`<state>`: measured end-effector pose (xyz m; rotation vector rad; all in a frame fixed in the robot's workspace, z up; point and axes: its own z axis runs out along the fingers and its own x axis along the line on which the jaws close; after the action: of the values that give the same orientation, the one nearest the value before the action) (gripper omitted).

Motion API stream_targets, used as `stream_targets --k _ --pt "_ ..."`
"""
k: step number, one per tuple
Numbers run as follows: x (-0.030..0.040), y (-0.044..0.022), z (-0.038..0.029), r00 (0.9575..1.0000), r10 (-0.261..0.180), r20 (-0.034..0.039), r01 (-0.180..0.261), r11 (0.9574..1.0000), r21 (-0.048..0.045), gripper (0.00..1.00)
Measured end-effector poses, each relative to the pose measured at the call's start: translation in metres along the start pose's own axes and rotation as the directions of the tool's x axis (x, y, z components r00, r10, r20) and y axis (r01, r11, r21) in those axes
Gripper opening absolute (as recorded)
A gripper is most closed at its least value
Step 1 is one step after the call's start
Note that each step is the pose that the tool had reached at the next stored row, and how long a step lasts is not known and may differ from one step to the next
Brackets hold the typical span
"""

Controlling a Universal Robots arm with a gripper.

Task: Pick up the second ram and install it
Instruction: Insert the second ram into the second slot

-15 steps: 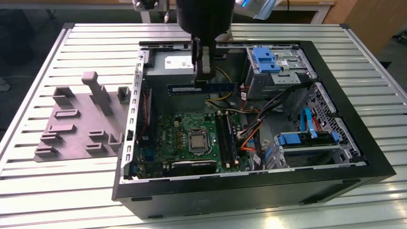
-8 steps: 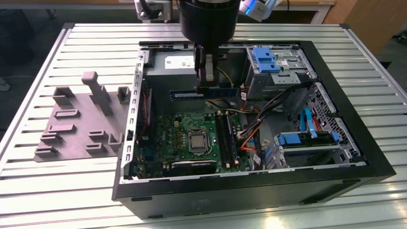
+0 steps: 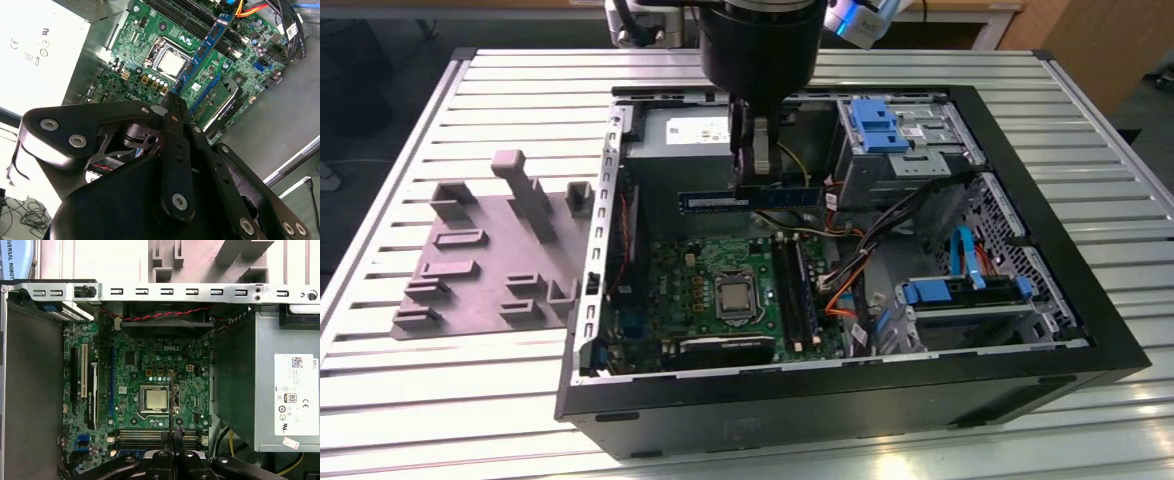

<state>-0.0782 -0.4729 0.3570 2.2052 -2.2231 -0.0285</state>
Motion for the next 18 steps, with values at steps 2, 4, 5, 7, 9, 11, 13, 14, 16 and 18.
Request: stream_targets --k 2,4,5,7,9,11,13,14,16,18 --pt "0.0000 0.0000 0.0000 1.0000 0.000 0.0001 0.000 1.0000 0.0000 0.12" --pt "0.0000 0.0000 0.0000 1.0000 0.000 0.0001 0.000 1.0000 0.0000 0.12" --pt "0.0000 0.0000 0.0000 1.0000 0.000 0.0001 0.000 1.0000 0.0000 0.12" --pt "0.0000 0.0000 0.0000 1.0000 0.000 0.0002 0.000 1.0000 0.0000 0.12" --pt "0.0000 0.0000 0.0000 1.0000 0.000 0.0003 0.000 1.0000 0.0000 0.12" --pt "0.0000 0.0000 0.0001 1.0000 0.005 0.0004 -0.005 1.0000 0.0000 0.12" --pt "0.0000 0.0000 0.0002 0.9995 0.033 0.0008 -0.033 0.9995 0.0001 0.12" --pt "0.0000 0.0000 0.0003 0.9988 0.050 0.0012 -0.050 0.9988 0.0002 0.12" --pt "0.0000 0.0000 0.0005 0.9962 0.087 0.0020 -0.087 0.9962 0.0004 0.12" --pt "0.0000 0.0000 0.0007 0.9924 0.123 0.0027 -0.123 0.9924 0.0005 0.12"
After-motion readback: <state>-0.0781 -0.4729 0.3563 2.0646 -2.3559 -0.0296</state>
